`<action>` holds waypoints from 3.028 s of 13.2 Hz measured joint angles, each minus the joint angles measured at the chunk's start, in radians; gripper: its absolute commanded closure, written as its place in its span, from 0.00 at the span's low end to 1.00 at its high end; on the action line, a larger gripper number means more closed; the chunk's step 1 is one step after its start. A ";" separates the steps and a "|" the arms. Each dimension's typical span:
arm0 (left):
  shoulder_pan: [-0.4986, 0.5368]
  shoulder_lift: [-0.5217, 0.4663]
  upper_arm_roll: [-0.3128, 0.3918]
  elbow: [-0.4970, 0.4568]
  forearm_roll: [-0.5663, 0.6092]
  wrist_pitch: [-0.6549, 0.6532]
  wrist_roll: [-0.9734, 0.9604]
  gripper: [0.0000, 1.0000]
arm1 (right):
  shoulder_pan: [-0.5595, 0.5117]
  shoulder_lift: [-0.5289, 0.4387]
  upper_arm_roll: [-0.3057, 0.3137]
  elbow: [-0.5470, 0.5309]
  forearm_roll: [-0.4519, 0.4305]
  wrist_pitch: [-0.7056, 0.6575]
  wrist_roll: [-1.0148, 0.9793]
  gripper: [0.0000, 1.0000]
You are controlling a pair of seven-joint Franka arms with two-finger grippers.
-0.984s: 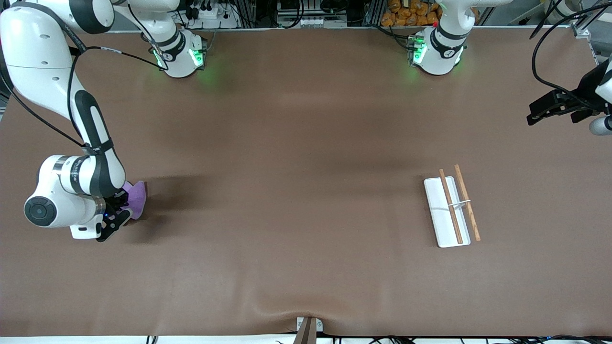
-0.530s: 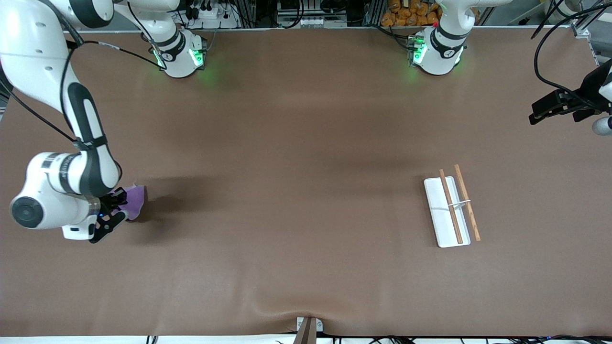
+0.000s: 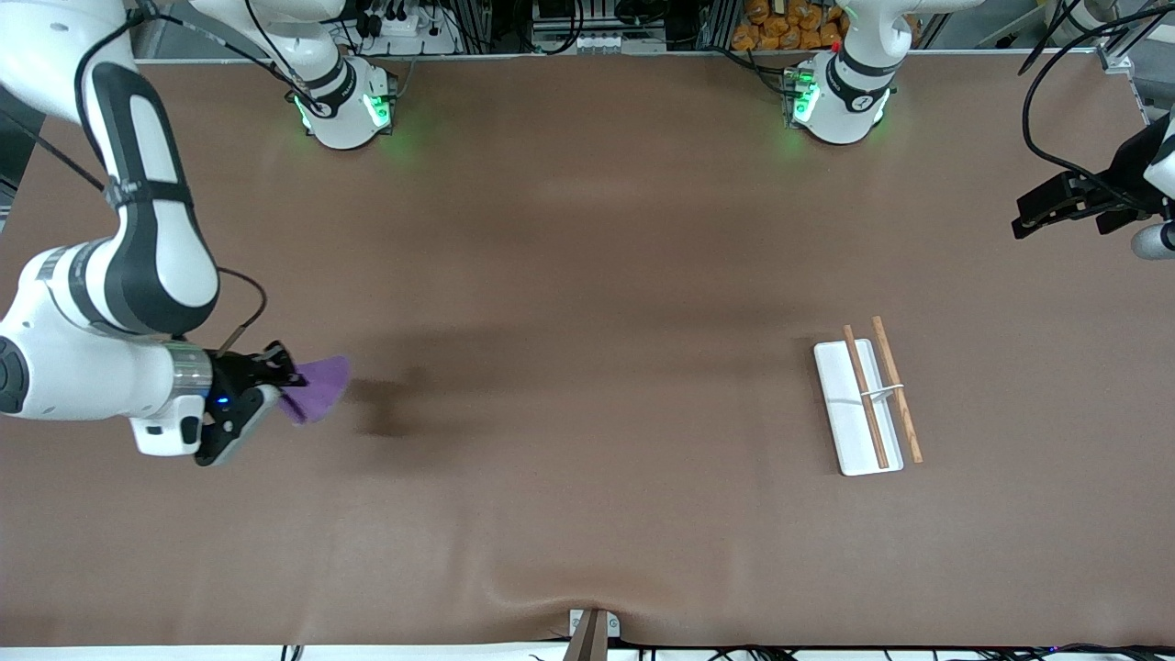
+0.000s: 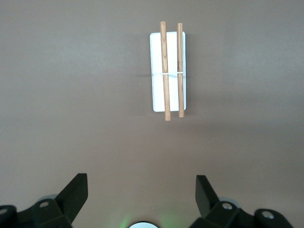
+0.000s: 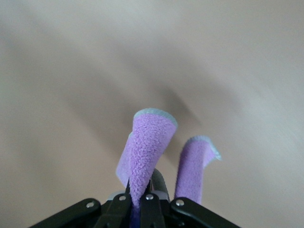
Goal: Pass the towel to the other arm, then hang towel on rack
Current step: 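Lift the purple towel with the right gripper, then carry the towel to mid-table with the right gripper while the left gripper approaches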
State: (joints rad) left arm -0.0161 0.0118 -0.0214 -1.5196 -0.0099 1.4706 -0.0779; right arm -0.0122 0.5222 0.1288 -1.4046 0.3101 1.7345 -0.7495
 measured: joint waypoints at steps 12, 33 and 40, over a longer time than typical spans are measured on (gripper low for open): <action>-0.113 0.141 -0.015 0.000 -0.109 0.102 -0.261 0.00 | 0.376 0.003 0.016 0.025 0.513 0.186 0.120 1.00; -0.276 0.373 -0.029 0.020 -0.406 0.233 -1.166 0.23 | 0.666 0.038 0.007 0.028 0.443 0.559 0.164 1.00; -0.294 0.382 -0.040 0.035 -0.445 0.207 -1.291 0.35 | 0.672 0.043 0.007 0.028 0.435 0.569 0.164 1.00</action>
State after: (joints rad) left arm -0.3102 0.3939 -0.0618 -1.4846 -0.4552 1.6777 -1.3693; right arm 0.6600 0.5651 0.1357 -1.3761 0.7454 2.3040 -0.5859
